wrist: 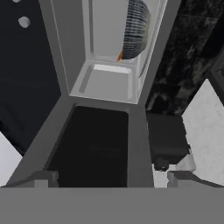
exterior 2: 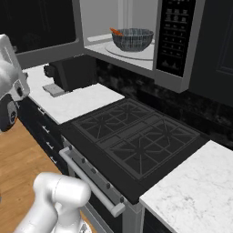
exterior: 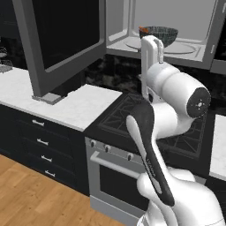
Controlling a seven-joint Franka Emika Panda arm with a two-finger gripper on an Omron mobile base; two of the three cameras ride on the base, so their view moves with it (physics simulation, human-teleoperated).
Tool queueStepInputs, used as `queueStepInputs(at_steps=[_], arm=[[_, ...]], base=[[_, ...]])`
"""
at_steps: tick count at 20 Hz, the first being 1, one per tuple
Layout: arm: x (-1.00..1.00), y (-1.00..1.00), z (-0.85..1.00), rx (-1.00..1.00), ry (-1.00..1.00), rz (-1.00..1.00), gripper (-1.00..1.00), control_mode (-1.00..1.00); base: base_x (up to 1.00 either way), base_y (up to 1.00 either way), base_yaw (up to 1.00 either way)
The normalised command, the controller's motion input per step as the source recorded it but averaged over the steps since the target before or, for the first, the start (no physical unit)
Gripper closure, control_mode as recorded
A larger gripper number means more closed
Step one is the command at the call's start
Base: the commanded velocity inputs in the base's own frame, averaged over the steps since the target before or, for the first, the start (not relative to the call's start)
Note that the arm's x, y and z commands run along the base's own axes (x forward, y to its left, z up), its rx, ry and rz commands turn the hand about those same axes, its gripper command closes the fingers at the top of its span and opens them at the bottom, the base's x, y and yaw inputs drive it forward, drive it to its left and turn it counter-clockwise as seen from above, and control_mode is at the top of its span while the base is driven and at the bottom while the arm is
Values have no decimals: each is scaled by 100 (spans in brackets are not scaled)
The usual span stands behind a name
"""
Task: Pick the carrot from the sink and place it in the bowl. Then pick the bowl and place it in the microwave. Then close the microwave door and press the start button.
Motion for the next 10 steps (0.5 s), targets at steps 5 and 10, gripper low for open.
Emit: queueStepInputs(at_steps=[5,10], arm=[[-75,73,0,0,1,-10,-100,-100],[-35,72,-28,2,0,-6,-100,-100]], base=[[0,0,0],[0,0,0]])
